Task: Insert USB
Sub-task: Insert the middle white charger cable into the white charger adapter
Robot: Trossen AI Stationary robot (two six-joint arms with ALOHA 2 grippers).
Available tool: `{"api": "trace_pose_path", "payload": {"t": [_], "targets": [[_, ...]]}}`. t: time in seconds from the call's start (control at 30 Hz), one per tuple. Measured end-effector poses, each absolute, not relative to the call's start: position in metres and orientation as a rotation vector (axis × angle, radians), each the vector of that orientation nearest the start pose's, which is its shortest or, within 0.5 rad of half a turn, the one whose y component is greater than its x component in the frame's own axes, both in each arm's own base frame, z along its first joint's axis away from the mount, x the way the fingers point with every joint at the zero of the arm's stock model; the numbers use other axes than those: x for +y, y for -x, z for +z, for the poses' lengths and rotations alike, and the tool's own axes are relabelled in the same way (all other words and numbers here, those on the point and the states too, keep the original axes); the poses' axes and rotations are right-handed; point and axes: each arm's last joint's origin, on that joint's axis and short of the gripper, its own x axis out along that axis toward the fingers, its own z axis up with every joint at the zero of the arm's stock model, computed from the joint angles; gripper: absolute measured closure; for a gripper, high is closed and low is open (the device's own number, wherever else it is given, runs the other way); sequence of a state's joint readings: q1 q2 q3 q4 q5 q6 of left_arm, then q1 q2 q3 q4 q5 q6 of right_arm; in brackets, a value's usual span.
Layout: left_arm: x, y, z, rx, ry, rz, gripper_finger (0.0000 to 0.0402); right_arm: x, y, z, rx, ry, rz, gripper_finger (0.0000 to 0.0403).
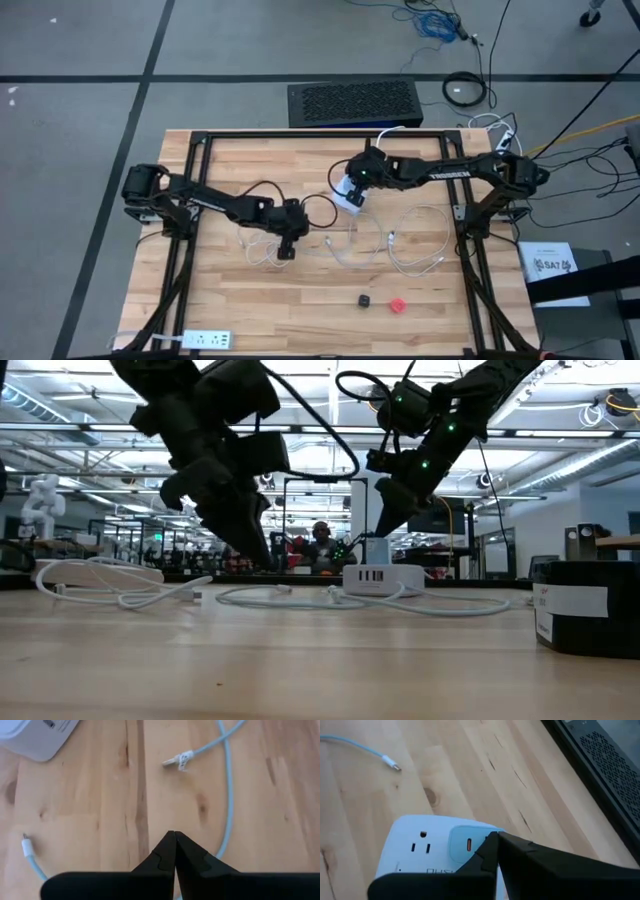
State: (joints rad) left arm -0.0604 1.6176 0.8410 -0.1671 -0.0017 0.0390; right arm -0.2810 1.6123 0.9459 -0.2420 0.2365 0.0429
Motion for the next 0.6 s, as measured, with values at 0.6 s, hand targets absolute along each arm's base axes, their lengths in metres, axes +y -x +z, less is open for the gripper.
{"api": "trace_pose_path", "payload": {"t": [0.6], "targets": [[-0.016, -0.304, 0.187, 0.649, -0.092, 0.040, 0.0392, -0.095, -0.303, 0.225, 0.814, -0.060, -0.497, 0.0378]]}}
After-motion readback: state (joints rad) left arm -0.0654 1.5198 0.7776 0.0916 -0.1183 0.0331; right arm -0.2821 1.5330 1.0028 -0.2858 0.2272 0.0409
